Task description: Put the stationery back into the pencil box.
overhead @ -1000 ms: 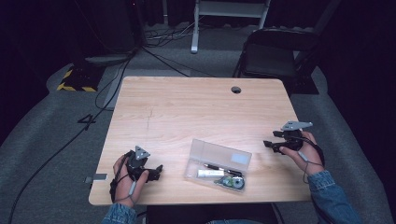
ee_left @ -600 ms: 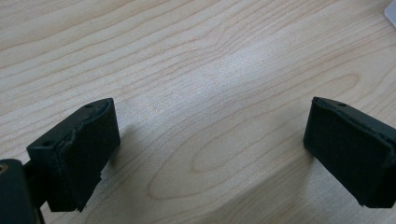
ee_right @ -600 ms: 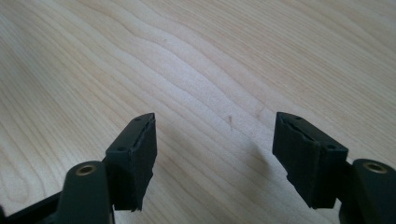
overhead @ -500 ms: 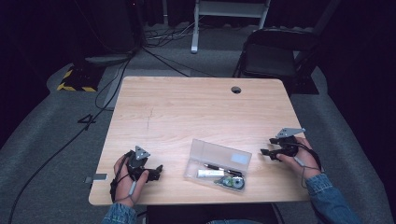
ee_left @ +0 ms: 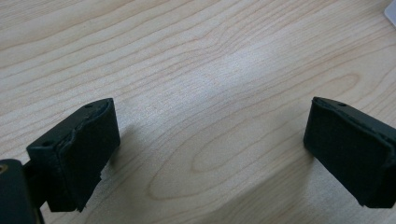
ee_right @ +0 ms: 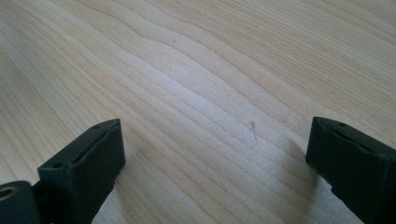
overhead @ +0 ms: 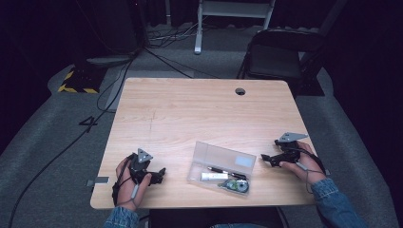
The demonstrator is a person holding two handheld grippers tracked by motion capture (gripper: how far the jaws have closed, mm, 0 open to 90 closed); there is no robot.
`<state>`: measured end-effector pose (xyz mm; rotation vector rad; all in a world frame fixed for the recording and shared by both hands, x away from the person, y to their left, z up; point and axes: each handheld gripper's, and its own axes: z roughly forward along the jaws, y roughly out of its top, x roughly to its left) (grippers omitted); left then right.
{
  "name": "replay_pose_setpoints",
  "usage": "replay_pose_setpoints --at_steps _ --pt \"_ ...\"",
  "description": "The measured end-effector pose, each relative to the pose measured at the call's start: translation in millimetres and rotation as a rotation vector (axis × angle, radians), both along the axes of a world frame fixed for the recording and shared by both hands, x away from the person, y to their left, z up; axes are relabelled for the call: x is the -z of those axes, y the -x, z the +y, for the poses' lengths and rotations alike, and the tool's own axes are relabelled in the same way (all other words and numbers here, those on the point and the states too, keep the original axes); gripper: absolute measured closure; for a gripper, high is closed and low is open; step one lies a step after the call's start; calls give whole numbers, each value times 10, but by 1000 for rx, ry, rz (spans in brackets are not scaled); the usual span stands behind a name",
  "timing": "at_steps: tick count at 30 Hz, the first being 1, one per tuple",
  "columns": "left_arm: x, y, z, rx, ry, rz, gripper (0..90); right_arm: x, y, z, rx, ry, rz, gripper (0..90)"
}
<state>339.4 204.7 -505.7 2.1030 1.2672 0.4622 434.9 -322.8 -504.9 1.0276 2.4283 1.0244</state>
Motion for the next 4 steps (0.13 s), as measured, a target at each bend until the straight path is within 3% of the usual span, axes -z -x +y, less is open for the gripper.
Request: replay_pose_setpoints --at_steps 4 --pt "1 1 -2 -3 1 0 40 0 1 3 -1 1 1 42"
